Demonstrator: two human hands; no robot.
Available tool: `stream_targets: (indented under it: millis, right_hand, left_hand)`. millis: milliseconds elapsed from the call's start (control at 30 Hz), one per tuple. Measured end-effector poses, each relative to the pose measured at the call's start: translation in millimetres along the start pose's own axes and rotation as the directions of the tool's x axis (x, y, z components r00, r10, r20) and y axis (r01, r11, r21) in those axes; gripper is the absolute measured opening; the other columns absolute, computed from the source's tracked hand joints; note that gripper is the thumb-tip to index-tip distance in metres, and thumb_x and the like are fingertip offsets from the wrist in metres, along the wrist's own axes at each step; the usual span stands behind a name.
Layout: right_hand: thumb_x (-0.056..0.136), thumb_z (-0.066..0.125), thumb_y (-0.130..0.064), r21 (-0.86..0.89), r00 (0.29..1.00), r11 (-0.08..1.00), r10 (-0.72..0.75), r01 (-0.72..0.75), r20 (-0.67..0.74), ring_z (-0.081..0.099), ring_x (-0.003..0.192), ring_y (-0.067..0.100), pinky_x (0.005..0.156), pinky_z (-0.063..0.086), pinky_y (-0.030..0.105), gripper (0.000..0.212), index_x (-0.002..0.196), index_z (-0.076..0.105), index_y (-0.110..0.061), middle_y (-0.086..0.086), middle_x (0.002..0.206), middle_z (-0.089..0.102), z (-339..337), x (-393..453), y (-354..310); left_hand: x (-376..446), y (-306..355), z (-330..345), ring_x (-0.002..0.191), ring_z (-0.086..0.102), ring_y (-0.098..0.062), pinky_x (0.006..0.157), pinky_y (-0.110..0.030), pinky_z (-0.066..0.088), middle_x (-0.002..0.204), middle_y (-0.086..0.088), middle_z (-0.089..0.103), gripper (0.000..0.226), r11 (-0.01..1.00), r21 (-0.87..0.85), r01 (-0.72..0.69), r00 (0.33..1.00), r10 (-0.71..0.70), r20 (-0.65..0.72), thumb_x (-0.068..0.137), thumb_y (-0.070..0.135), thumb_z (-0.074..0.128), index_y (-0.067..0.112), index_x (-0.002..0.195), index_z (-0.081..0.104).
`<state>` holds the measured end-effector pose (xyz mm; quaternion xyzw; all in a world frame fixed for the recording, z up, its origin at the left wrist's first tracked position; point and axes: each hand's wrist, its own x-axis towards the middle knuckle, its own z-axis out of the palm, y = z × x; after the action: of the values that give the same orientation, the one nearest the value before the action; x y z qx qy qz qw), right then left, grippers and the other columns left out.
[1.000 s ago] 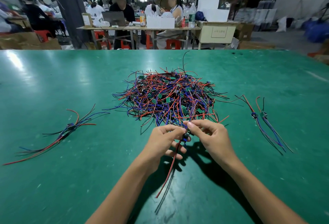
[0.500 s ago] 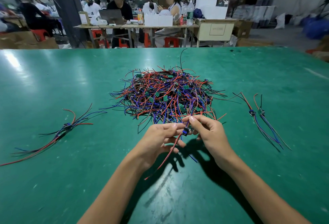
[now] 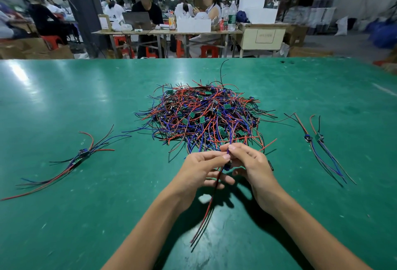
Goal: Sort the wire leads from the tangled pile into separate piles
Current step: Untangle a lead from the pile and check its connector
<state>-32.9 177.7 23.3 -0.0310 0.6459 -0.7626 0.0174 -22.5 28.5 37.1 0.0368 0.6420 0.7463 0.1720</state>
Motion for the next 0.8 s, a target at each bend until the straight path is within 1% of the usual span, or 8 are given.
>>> stream_targets:
  millis: [133,233,300,400,533,600,667,800]
  right_hand:
    - [0.101,0.057,-0.012,-0.035,0.991,0.99,-0.133,0.134,0.033,0.069,0.074,0.012,0.067,0.054,0.02,0.026,0.086,0.078,-0.016,0.003,0.085,0.075,0,-3,-3]
    - [0.1,0.056,-0.013,0.002,0.994,0.994,-0.109,0.109,0.023,0.068,0.068,0.011,0.061,0.053,0.019,0.026,0.088,0.079,-0.016,0.003,0.081,0.074,0,-4,-2]
    - [0.101,0.054,-0.012,0.028,0.996,0.996,-0.085,0.084,0.032,0.063,0.057,0.011,0.053,0.051,0.021,0.027,0.09,0.078,-0.015,0.004,0.078,0.072,4,-5,1]
    - [0.103,0.048,-0.011,0.045,0.997,0.997,-0.068,0.067,0.02,0.054,0.049,0.024,0.043,0.048,0.029,0.031,0.084,0.072,-0.014,0.011,0.077,0.066,12,-6,9]
    - [0.099,0.047,-0.02,-0.08,0.982,0.992,-0.105,0.093,-0.16,0.057,0.069,0.02,0.064,0.046,0.035,0.032,0.074,0.067,-0.022,0.007,0.09,0.073,14,1,17]
    - [0.089,0.046,-0.031,-0.14,0.969,0.987,-0.113,0.083,-0.221,0.053,0.062,0.011,0.06,0.043,0.028,0.027,0.073,0.068,-0.027,0.003,0.089,0.073,11,3,16]
    - [0.086,0.045,-0.034,-0.157,0.956,0.985,-0.105,0.063,-0.275,0.048,0.054,0.012,0.054,0.041,0.027,0.026,0.072,0.067,-0.031,0.001,0.085,0.073,6,5,16]
    - [0.096,0.044,-0.019,-0.257,0.9,0.965,-0.15,0.044,-0.409,0.053,0.049,0.011,0.06,0.046,0.033,0.032,0.072,0.063,-0.029,-0.011,0.085,0.075,-4,14,17]
  left_hand:
    - [1,-2,3,0.071,0.074,-0.024,0.059,-0.024,0.057,0.104,-0.014,0.075,0.02,0.999,-0.051,-0.018,1.0,0.018,-0.001,0.094,0.026,0.066,0.011,0.099,0.077]
    - [2,-3,8,0.062,0.072,-0.021,0.052,-0.021,0.054,0.085,-0.008,0.076,0.018,0.997,-0.051,-0.057,0.996,0.053,-0.073,0.093,0.019,0.066,0.012,0.083,0.08]
    - [2,-4,9,0.052,0.068,-0.019,0.046,-0.02,0.049,0.072,-0.009,0.072,0.021,0.997,-0.007,-0.083,0.989,0.082,-0.121,0.092,0.013,0.066,0.005,0.076,0.078]
    - [1,-6,11,0.041,0.06,-0.017,0.041,-0.02,0.043,0.054,-0.013,0.064,0.027,0.989,0.097,-0.108,0.979,0.123,-0.16,0.088,0.007,0.064,-0.011,0.069,0.071]
    - [-4,-9,18,0.036,0.056,-0.015,0.042,-0.02,0.043,0.049,-0.015,0.061,0.031,0.968,0.215,-0.129,0.984,0.152,-0.094,0.087,0.005,0.064,-0.007,0.059,0.07]
    - [-4,-9,20,0.038,0.058,-0.014,0.042,-0.021,0.045,0.051,-0.009,0.065,0.027,0.96,0.247,-0.135,0.986,0.155,-0.063,0.088,0.005,0.064,-0.008,0.066,0.074]
    - [-3,-9,22,0.04,0.06,-0.015,0.043,-0.021,0.045,0.056,-0.01,0.069,0.023,0.951,0.275,-0.143,0.987,0.158,-0.034,0.088,0.005,0.065,-0.005,0.071,0.077]
    - [-3,-11,28,0.041,0.061,-0.015,0.043,-0.02,0.045,0.066,-0.013,0.073,0.022,0.932,0.339,-0.128,0.992,0.128,0.023,0.088,0.005,0.066,0.0,0.071,0.078]
